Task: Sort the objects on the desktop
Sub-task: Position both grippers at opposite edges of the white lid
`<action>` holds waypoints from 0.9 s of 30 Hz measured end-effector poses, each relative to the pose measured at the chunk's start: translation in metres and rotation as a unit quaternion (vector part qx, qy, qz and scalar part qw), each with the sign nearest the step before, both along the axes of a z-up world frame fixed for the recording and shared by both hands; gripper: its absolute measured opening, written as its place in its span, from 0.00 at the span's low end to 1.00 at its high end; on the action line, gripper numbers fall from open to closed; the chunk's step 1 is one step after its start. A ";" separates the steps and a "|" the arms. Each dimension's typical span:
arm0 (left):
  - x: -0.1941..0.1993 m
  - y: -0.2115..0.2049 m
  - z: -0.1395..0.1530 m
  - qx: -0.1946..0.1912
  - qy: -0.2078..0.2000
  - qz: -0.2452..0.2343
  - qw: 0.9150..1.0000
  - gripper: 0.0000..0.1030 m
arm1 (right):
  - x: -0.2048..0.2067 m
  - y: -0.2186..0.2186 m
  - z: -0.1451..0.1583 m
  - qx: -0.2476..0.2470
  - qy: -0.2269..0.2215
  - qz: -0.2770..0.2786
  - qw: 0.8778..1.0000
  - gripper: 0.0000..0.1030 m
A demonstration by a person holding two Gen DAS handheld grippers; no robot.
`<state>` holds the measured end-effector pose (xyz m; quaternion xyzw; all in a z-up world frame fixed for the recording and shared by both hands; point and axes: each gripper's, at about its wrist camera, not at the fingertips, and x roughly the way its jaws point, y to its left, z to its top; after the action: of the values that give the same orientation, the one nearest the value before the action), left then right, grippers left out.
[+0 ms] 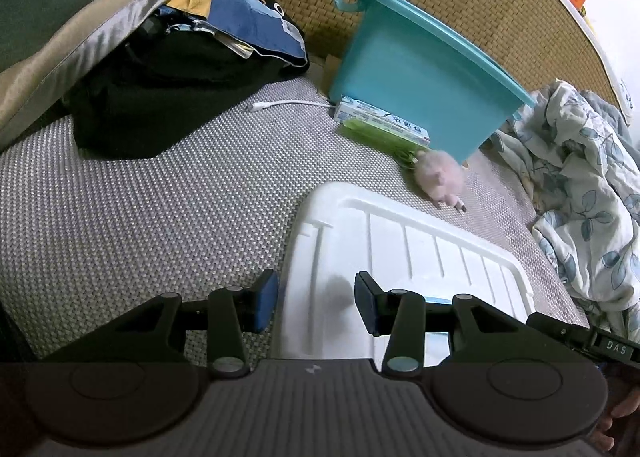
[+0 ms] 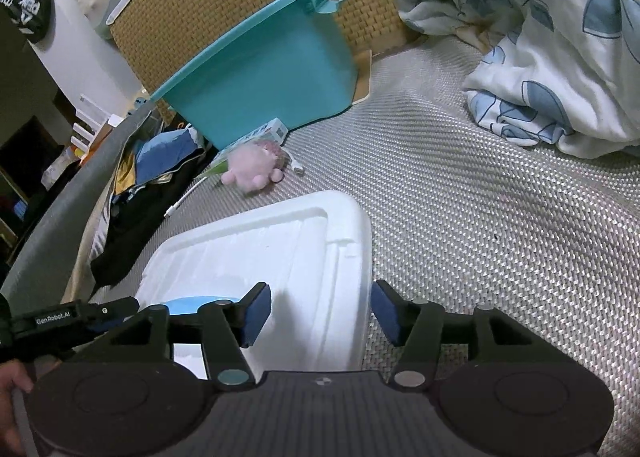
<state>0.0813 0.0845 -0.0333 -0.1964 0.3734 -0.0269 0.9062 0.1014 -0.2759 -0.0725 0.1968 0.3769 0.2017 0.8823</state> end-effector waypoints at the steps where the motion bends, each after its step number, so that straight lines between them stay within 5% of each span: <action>1: 0.000 -0.001 0.000 0.004 0.000 -0.001 1.000 0.45 | 0.000 0.001 0.000 -0.002 -0.002 0.000 1.000 0.60; 14: -0.003 -0.016 0.001 0.063 -0.005 -0.020 0.998 0.46 | -0.007 0.018 0.000 -0.056 -0.030 0.006 0.998 0.64; 27: -0.004 -0.015 0.001 0.056 -0.005 -0.018 0.998 0.46 | -0.005 0.013 -0.001 -0.038 -0.024 0.001 0.999 0.64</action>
<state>0.0769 0.0697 -0.0320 -0.1387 0.3733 -0.0232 0.9170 0.0965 -0.2627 -0.0737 0.1575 0.3630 0.1930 0.8979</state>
